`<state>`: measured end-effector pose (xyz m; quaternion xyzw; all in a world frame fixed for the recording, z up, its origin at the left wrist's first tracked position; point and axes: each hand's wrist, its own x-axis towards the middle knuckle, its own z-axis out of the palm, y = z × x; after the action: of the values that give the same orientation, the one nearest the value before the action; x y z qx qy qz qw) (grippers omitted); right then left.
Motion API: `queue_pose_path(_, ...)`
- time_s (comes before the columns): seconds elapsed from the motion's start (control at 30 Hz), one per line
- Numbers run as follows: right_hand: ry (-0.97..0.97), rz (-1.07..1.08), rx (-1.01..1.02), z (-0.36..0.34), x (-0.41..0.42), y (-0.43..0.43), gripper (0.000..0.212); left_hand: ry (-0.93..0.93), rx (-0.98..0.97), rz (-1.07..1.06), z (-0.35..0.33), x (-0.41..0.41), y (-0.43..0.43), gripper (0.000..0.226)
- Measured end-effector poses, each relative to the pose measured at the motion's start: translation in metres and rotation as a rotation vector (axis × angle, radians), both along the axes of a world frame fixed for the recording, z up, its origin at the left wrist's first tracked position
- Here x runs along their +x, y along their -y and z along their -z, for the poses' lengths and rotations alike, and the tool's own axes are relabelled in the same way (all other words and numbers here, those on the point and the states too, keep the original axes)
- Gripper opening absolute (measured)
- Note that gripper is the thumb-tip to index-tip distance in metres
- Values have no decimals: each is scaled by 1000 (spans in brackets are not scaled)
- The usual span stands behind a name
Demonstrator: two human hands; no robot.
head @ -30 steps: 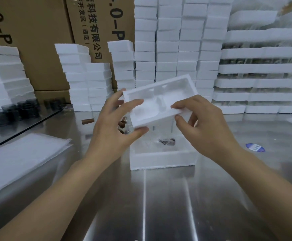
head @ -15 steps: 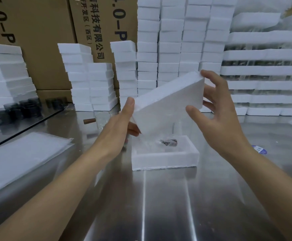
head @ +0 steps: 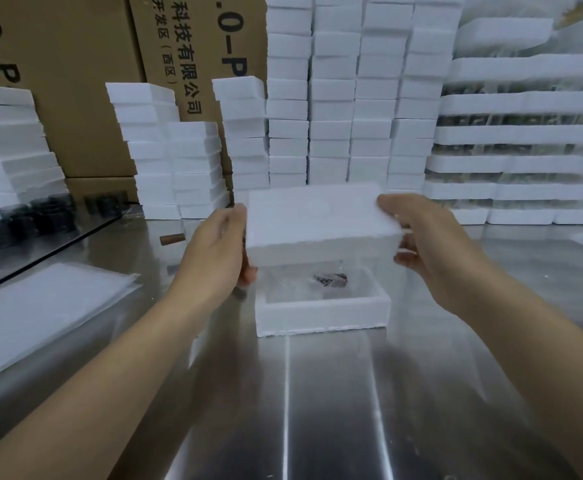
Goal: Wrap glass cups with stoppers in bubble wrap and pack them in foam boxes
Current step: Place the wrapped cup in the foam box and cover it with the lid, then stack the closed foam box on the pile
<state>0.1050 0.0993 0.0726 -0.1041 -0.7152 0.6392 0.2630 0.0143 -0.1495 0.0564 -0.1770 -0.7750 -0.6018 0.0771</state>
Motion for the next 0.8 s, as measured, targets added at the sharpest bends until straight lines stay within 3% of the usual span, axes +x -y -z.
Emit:
queue_pose_path(0.1, 155, 3, -22, 12, -6, -3, 43, 31, -74, 5, 7, -5, 1, 32)
queue_pose_path(0.33, 273, -12, 12, 23, -9, -6, 43, 30, -184, 49, 22, -18, 2, 33)
queue_pose_path(0.57, 243, -52, -80, 19, -5, -3, 33, 0, -103, 92, 17, -15, 0, 35)
queue_pose_path(0.8, 227, -34, -79, 16, -4, -5, 39, 46, -183, 130, 16, -17, 2, 39)
